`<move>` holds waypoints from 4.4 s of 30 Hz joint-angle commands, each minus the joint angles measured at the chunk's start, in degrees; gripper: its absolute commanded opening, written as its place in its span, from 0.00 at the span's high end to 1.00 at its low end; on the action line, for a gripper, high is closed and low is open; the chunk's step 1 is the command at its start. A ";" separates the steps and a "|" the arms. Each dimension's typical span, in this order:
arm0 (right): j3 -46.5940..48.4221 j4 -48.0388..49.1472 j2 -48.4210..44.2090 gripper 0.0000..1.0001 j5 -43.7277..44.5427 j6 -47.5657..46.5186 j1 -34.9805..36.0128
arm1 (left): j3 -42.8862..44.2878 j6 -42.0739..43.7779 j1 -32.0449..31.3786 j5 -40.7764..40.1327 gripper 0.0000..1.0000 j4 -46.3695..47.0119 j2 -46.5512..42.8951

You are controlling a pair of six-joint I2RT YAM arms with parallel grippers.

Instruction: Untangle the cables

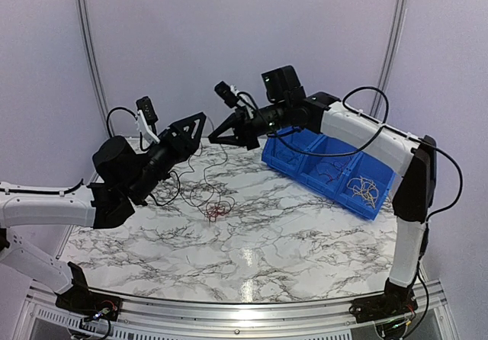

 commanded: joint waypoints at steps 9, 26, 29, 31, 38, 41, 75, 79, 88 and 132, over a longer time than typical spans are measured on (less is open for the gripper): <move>6.98 -1.62 -8.29 1.00 11.53 -6.32 -16.94 | -8.17 0.16 -0.28 10.58 0.38 -2.61 -8.70; -5.98 3.77 -14.99 1.00 12.67 -6.60 -36.40 | -8.30 -0.01 -0.28 6.02 0.41 -6.65 -8.90; -10.47 5.71 -17.02 1.00 12.26 -6.16 -39.17 | -8.41 0.01 -0.28 5.48 0.41 -7.14 -8.89; -12.91 6.48 -17.98 1.00 11.59 -5.80 -41.00 | -8.52 0.07 -0.28 4.84 0.41 -7.40 -8.84; -18.56 8.96 -18.27 1.00 11.85 -5.69 -43.26 | -8.62 -0.20 -0.28 3.99 0.41 -8.07 -8.28; -21.01 9.76 -16.64 1.00 12.09 -5.72 -43.30 | -8.73 -0.32 -0.28 3.92 0.41 -8.45 -8.25; -31.75 1.30 -14.21 0.53 12.41 -9.68 -26.05 | 1.18 -3.11 5.30 4.25 0.51 -32.25 15.85; -28.46 1.51 -6.04 0.52 11.21 -9.17 -18.93 | 1.12 -3.97 6.51 4.86 0.51 -32.25 17.28; -15.70 1.67 10.29 0.48 10.15 -7.69 -8.99 | 0.75 -5.65 8.81 10.76 0.52 -32.25 21.50; -18.38 -1.00 8.97 0.58 16.44 -11.68 -1.52 | -6.76 4.82 5.44 11.15 0.58 -36.59 14.01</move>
